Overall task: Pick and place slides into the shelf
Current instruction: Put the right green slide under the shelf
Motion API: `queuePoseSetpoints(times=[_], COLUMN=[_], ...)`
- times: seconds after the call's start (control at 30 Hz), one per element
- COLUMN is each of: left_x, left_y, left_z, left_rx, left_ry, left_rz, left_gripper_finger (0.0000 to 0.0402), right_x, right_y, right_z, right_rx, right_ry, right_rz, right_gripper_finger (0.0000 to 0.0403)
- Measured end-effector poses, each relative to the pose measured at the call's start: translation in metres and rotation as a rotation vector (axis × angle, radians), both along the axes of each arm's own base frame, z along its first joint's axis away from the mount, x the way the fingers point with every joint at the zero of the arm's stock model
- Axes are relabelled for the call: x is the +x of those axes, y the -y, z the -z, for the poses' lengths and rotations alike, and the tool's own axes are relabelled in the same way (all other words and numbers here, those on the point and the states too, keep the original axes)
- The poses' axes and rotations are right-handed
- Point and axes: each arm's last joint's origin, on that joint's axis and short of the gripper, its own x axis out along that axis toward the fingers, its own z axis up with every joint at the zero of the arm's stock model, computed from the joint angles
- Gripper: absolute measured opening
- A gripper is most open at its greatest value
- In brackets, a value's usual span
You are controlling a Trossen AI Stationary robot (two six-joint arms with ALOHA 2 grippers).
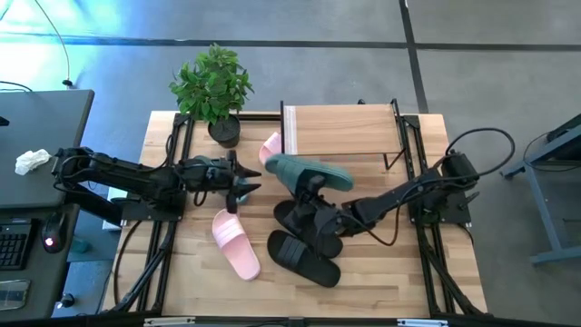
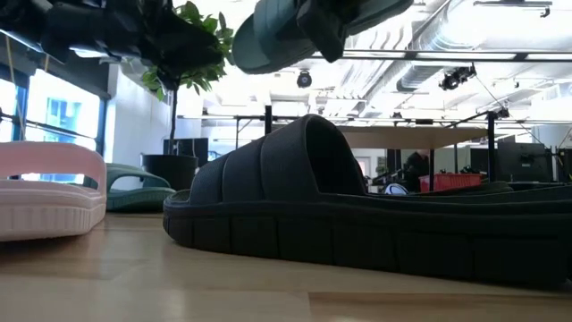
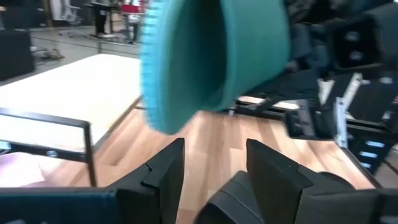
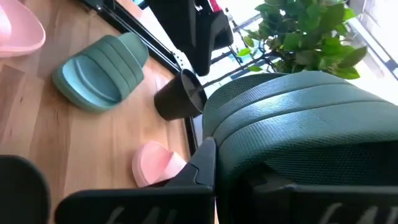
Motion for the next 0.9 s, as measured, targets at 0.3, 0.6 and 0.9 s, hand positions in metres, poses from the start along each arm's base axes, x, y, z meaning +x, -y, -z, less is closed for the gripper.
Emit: queuePoseSetpoints(times=[0.3, 0.6, 0.9], left_x=[0.000, 0.000, 0.000], left_y=[-0.002, -0.002, 0.000], left_z=[0.000, -0.001, -0.001], left_rx=[0.002, -0.020, -0.030], left_ry=[0.004, 0.018, 0.022], left_rz=[-0.059, -0.061, 0.017], left_gripper_finger=[0.0157, 0.0157, 0.0156], right_x=[-0.004, 0.001, 0.001], right_y=[-0.016, -0.008, -0.005], right_z=[-0.002, -0.002, -0.001], right_rx=[0.022, 0.066, 0.057], right_ry=[0.014, 0.026, 0.021], right_rz=[-0.088, -0.127, -0.114], right_gripper_finger=[0.0000, 0.0000, 0.0000])
